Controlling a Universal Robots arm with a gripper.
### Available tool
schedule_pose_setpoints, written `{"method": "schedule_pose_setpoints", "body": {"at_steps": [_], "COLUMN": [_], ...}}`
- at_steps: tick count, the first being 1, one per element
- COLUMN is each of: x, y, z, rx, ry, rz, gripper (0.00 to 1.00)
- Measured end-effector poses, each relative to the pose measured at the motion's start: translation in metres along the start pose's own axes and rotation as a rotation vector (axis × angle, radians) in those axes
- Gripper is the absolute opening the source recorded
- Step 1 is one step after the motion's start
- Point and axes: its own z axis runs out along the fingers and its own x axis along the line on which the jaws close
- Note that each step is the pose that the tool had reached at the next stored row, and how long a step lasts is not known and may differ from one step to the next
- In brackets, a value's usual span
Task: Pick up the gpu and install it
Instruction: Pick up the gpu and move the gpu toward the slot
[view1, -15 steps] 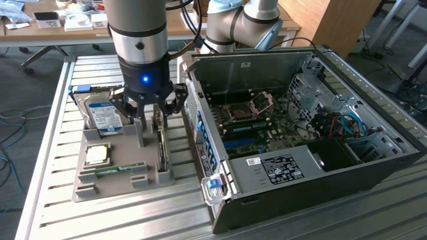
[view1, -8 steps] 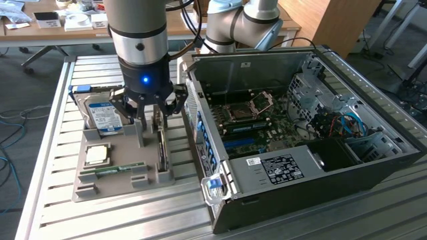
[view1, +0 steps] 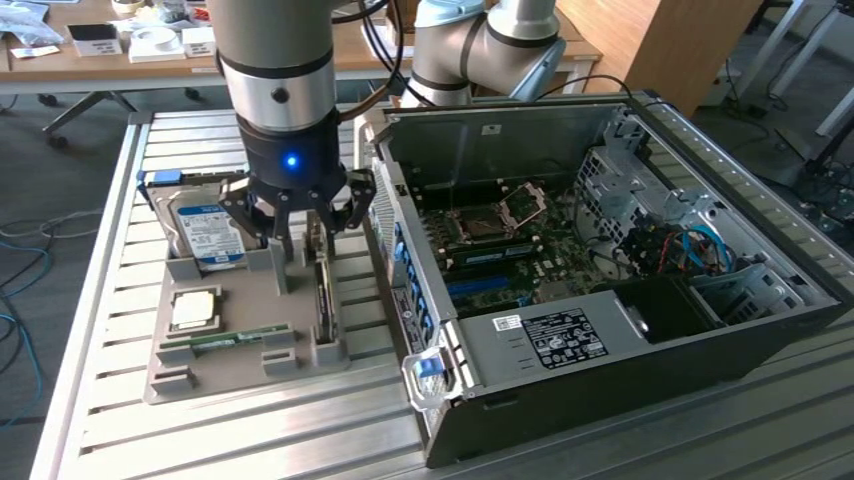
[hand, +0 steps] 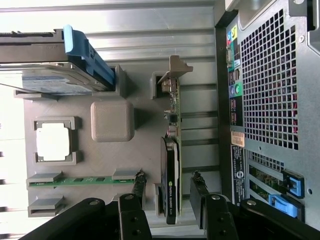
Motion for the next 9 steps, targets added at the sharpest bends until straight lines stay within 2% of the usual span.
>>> {"method": "schedule_pose_setpoints", "body": {"at_steps": [9], "x": [0.0], "y": [-0.0001], "z": [0.002], "rx": [0.0], "ry": [-0.0001], "rz": [0.0], "gripper": [0.49]}}
